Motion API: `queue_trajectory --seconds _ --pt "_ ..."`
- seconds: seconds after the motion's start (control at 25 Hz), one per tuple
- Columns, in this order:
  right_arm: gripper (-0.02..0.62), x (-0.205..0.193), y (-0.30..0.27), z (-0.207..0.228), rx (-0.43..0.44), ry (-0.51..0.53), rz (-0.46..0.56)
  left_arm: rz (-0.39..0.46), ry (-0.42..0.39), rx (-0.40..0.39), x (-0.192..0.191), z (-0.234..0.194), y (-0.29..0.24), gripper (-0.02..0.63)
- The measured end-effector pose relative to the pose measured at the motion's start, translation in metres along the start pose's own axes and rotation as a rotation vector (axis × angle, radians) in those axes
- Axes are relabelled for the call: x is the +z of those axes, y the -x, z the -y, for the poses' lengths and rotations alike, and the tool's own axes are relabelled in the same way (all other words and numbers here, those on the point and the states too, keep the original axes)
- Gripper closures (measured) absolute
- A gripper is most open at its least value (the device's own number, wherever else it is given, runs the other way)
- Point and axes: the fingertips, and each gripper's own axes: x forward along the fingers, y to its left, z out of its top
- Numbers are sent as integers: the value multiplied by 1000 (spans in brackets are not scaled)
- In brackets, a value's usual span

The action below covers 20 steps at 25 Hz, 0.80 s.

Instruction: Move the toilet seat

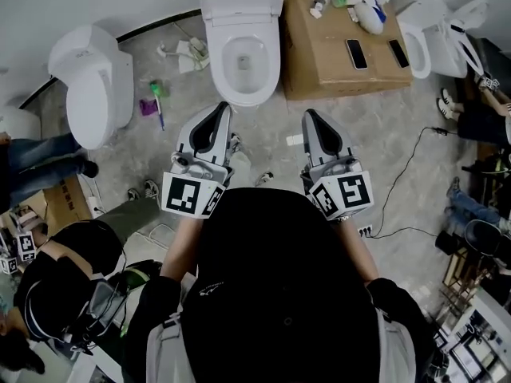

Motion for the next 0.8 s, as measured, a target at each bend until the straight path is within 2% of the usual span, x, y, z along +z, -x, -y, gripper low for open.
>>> queue_trajectory --seconds 0.32,0.44,0.8 --pt "581 7 -63 3 -7 34 -29 -25 19 -20 -1 -55 -30 598" --pt "581 2 -83 0 -1 33 -71 -46 14 -40 -5 -73 -39 598" --pt "581 -15 -129 -7 115 90 -117 -102 13 -42 -30 -98 -64 598"
